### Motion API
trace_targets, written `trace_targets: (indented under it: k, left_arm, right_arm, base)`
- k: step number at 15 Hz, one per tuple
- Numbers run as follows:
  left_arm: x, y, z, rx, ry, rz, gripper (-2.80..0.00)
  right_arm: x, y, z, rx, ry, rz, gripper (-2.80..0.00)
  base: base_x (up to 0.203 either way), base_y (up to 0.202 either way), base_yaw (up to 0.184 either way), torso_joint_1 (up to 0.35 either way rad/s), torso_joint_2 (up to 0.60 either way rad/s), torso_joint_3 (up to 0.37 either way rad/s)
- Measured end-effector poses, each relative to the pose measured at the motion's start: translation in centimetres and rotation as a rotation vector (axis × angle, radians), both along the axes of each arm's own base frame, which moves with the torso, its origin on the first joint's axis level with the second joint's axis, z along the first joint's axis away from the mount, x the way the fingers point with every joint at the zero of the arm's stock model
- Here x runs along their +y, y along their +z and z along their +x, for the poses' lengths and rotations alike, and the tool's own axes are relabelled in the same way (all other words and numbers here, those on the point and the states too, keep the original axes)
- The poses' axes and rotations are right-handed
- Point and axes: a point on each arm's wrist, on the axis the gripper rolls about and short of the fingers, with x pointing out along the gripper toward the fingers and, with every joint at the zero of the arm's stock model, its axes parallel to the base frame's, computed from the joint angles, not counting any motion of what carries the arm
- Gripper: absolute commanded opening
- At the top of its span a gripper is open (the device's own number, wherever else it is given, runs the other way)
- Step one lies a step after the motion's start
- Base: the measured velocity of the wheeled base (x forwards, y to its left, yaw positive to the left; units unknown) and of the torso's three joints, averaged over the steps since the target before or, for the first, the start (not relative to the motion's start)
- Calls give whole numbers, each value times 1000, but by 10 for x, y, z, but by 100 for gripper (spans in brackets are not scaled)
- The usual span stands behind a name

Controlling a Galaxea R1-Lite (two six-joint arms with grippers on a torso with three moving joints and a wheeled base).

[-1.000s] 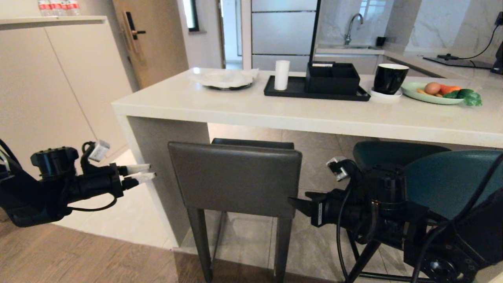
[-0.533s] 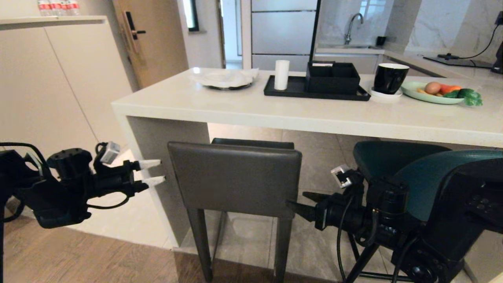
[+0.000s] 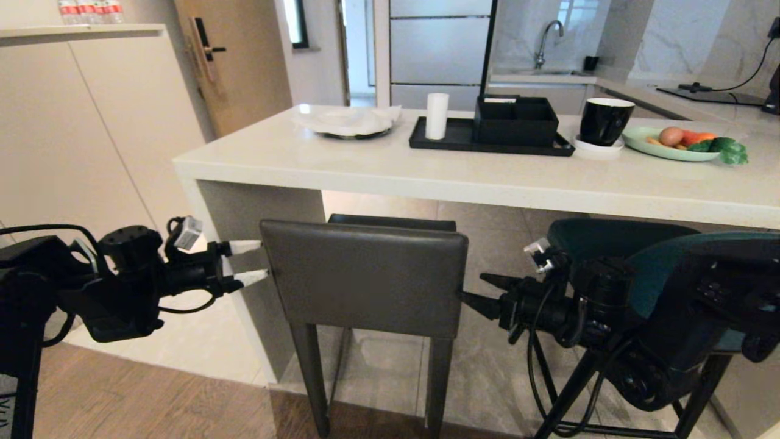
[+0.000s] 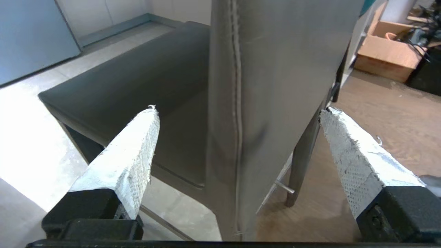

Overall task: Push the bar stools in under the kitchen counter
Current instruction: Pull the gray chair out from under the dining table

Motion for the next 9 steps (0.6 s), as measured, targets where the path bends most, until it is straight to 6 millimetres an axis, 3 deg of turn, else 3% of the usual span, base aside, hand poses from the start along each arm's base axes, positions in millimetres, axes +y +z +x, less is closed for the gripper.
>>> trace_targets:
  k: [4, 9]
  left_arm:
    - [-9, 2, 4, 48, -44, -23, 0]
    - [-26, 5, 4, 75, -75, -35, 0]
  right_arm:
    - [13, -2, 29, -31, 50, 10, 0]
    - [37, -7, 41, -37, 108, 13, 0]
  base:
    - [0, 0, 0, 0, 0, 0]
    - [0, 0, 0, 0, 0, 0]
